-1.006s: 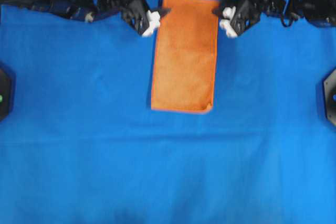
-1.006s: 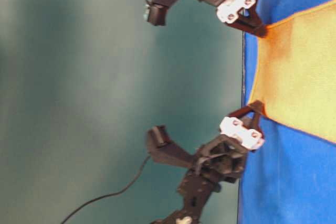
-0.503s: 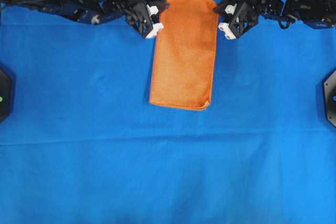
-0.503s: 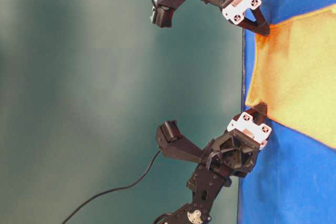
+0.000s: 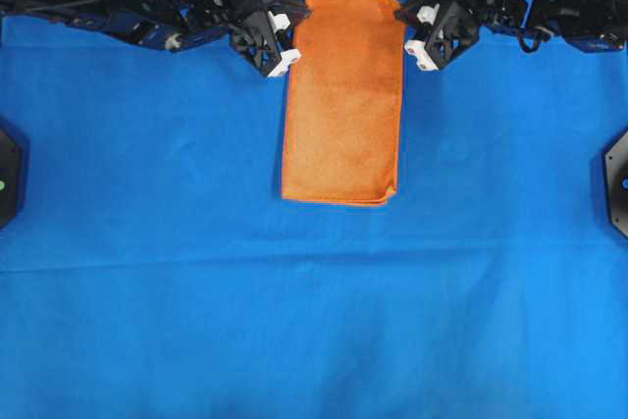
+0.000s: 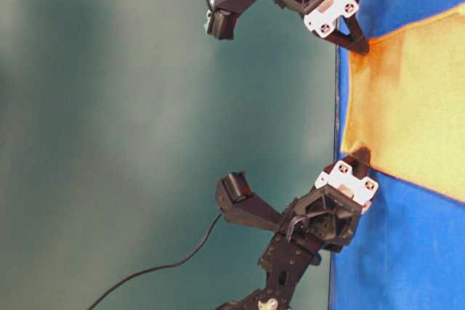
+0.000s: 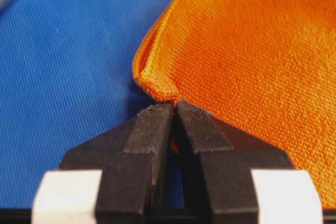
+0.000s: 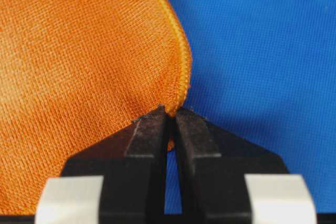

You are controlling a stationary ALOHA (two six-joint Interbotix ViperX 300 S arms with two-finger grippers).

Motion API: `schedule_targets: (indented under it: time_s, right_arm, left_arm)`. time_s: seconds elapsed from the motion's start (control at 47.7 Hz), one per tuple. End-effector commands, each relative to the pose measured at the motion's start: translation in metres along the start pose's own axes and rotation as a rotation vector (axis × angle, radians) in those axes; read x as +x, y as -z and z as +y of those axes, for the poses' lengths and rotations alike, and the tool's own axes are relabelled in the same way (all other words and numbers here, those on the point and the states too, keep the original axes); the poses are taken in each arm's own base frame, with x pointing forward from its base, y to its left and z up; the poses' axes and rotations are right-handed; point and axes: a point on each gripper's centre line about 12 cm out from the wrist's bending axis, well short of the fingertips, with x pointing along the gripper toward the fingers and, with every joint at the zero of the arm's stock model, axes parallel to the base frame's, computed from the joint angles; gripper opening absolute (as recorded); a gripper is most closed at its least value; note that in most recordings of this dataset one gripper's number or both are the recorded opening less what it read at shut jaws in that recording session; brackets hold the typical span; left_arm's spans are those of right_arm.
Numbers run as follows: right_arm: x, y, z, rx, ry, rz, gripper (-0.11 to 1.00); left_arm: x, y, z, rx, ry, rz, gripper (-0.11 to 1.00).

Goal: Fold the orange towel.
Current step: 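Pull the far end toward the near end, folding the strip in half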

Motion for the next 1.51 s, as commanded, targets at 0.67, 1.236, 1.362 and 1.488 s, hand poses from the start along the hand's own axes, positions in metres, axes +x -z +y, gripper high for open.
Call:
schedule_targets:
  time_s: [0.67, 1.236, 1.362, 1.488]
  right_arm:
    - [-0.059, -0.036, 0.041, -0.065, -0.061, -0.122, 0.04]
    - [-0.096, -0.006, 0.129, -0.137, -0.251, -0.028, 0.04]
    - [-0.099, 0.001, 0.143, -0.157, -0.286, -0.011, 0.04]
    - [-0.098, 0.008, 0.15, -0.167, -0.303, 0.008, 0.04]
  left_arm:
    - [-0.067, -0.051, -0.032, 0.048, 0.069, -0.13, 0.01]
    - [-0.12, -0.028, -0.123, 0.171, 0.293, -0.123, 0.01]
    - [-0.121, -0.019, -0.137, 0.192, 0.327, -0.104, 0.01]
    - [-0.117, -0.006, -0.148, 0.208, 0.349, -0.072, 0.01]
